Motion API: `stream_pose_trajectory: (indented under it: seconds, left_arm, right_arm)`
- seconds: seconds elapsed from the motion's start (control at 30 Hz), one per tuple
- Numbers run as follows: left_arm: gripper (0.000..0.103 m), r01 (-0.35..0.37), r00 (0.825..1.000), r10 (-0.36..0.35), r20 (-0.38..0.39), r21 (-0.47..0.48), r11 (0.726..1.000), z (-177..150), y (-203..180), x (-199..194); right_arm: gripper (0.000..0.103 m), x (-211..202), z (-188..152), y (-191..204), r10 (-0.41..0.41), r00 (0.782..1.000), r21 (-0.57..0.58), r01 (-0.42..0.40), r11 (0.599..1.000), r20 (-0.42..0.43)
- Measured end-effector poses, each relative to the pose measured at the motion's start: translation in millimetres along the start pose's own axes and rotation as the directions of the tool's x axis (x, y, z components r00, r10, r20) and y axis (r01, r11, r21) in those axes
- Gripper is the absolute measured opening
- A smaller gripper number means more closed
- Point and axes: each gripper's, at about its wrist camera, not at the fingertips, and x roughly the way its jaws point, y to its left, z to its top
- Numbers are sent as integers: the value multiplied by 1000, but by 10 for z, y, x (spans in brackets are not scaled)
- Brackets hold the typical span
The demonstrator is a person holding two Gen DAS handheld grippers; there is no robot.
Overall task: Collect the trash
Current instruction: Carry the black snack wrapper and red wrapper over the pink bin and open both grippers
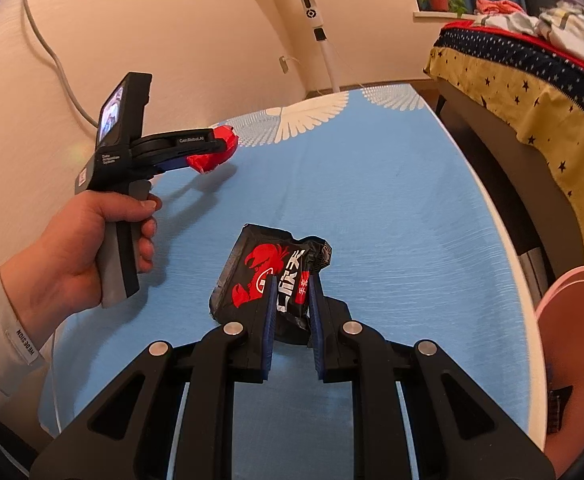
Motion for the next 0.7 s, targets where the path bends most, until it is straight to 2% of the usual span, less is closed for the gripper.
stream_pose_trajectory:
  seconds: [0.37, 0.6, 0.7]
  left_arm:
    - [64, 20, 999, -21, 43, 34, 999, -199, -252, -624]
    - [64, 45, 996, -44, 73, -15, 999, -538, -448, -1053]
    - [64, 43, 995, -42, 90, -6, 999, -686, -582, -1224]
  right_arm:
    - [16, -537, 93, 18, -45, 997, -36, 47, 998, 61]
    - [16, -948, 103, -81, -74, 992, -26, 77, 997, 107]
    - [16, -1146, 93, -168, -92, 988, -16, 94, 995, 125]
